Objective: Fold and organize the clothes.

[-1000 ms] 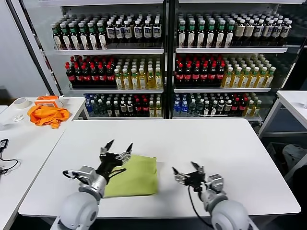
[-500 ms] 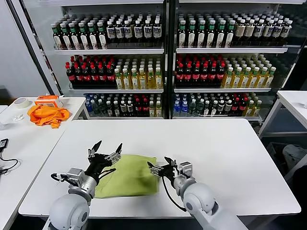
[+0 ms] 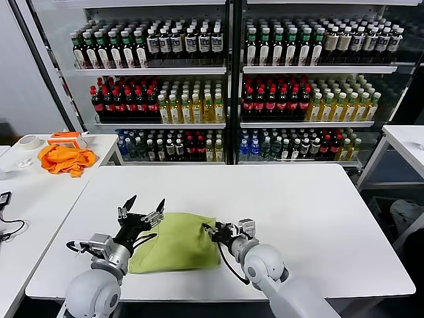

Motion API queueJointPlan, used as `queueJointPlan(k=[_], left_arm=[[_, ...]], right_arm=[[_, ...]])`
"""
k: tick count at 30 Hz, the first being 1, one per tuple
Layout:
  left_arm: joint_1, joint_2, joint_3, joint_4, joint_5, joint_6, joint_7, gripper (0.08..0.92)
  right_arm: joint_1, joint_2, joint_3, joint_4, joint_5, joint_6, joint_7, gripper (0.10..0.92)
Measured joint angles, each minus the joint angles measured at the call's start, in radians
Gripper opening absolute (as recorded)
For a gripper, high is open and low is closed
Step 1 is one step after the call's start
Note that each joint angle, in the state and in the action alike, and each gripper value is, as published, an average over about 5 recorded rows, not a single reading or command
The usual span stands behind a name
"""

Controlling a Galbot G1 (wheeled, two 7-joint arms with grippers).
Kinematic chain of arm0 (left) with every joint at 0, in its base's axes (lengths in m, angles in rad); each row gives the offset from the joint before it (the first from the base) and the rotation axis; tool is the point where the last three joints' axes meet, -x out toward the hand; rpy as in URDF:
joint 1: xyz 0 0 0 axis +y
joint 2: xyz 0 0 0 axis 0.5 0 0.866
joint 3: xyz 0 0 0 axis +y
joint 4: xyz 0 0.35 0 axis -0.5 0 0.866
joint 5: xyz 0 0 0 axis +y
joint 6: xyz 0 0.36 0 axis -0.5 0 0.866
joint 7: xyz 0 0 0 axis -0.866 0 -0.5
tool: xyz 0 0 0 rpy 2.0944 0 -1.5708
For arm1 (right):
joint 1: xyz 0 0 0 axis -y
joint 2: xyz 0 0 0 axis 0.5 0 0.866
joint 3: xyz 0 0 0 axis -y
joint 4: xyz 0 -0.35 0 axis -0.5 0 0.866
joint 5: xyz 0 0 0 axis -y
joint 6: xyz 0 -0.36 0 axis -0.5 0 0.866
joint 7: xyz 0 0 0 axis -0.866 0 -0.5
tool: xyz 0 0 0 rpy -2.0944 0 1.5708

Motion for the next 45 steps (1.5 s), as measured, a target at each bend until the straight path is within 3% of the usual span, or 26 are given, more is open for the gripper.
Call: queueJointPlan(k=[7, 10, 26, 40, 45], left_arm=[[0.005, -0.004, 0.002, -0.006, -0.004, -0.003, 0.002, 0.823], [0.007, -0.003, -0.002, -0.01, -0.009, -0.003, 0.002, 0.822], [-0.014, -0.006, 0.01, 0.013, -0.02, -0.011, 0.007, 0.823], [-0.032, 0.008, 0.003, 0.049, -0.012, -0.019, 0.015, 0.822], [-0.04, 0.002, 0.006, 0.06, -0.005, -0.023, 0.02, 0.823]], right_arm=[[0.019, 0.007, 0.002, -0.009, 0.023, 0.017, -0.024, 0.162], [0.027, 0.0, 0.013, -0.004, 0.028, 0.025, -0.029, 0.116], [-0.002, -0.133, 0.161, 0.041, 0.001, 0.004, -0.068, 0.114], [0.049, -0.199, 0.194, -0.049, -0.164, 0.019, -0.339, 0.117], [0.065, -0.204, 0.201, -0.081, -0.229, 0.043, -0.412, 0.222]])
